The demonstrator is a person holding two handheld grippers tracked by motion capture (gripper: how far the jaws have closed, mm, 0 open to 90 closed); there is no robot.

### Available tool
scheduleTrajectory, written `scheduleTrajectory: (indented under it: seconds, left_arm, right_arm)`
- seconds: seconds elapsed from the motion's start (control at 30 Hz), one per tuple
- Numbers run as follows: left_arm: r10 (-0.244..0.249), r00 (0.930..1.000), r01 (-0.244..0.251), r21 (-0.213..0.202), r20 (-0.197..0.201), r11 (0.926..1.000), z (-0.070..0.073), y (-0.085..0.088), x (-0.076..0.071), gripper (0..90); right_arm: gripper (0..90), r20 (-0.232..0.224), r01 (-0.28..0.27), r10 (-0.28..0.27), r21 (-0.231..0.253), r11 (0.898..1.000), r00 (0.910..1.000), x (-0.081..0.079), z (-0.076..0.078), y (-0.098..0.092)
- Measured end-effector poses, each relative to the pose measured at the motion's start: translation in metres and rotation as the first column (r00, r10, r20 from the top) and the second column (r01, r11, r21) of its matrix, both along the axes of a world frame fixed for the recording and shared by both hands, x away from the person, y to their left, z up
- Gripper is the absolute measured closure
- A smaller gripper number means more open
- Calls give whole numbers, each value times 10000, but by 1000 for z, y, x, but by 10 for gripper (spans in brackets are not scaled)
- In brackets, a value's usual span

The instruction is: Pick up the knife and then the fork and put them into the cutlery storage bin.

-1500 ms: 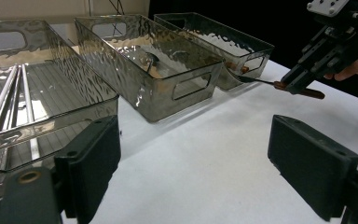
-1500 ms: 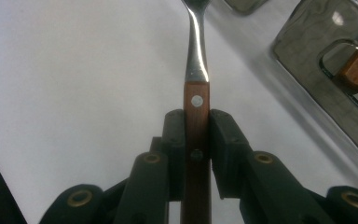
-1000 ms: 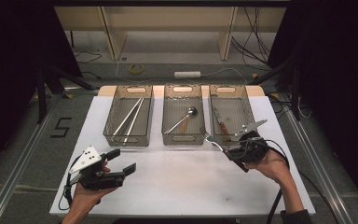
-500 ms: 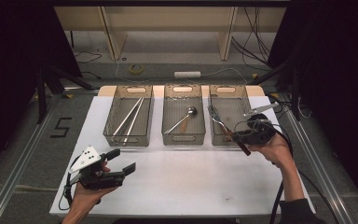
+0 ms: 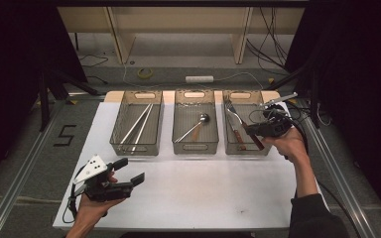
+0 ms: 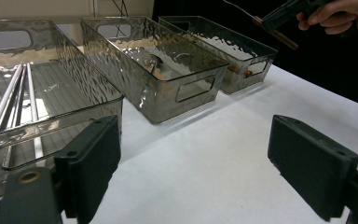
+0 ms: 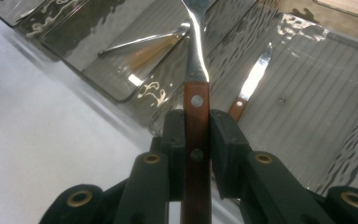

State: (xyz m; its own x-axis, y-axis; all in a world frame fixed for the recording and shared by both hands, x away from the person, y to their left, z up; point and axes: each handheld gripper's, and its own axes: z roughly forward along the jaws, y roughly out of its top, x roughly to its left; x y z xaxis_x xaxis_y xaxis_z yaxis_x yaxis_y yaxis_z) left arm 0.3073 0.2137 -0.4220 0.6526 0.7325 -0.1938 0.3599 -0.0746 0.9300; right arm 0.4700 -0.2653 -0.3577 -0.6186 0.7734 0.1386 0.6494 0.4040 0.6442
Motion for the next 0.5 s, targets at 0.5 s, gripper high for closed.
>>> scheduleTrajectory:
  seconds: [0.5]
  left_arm:
    - [44, 10000, -44, -54, 29, 10000, 0, 1, 0, 167]
  right_arm:
    - [774, -116, 866, -866, -58, 9962, 9962, 28, 1, 7]
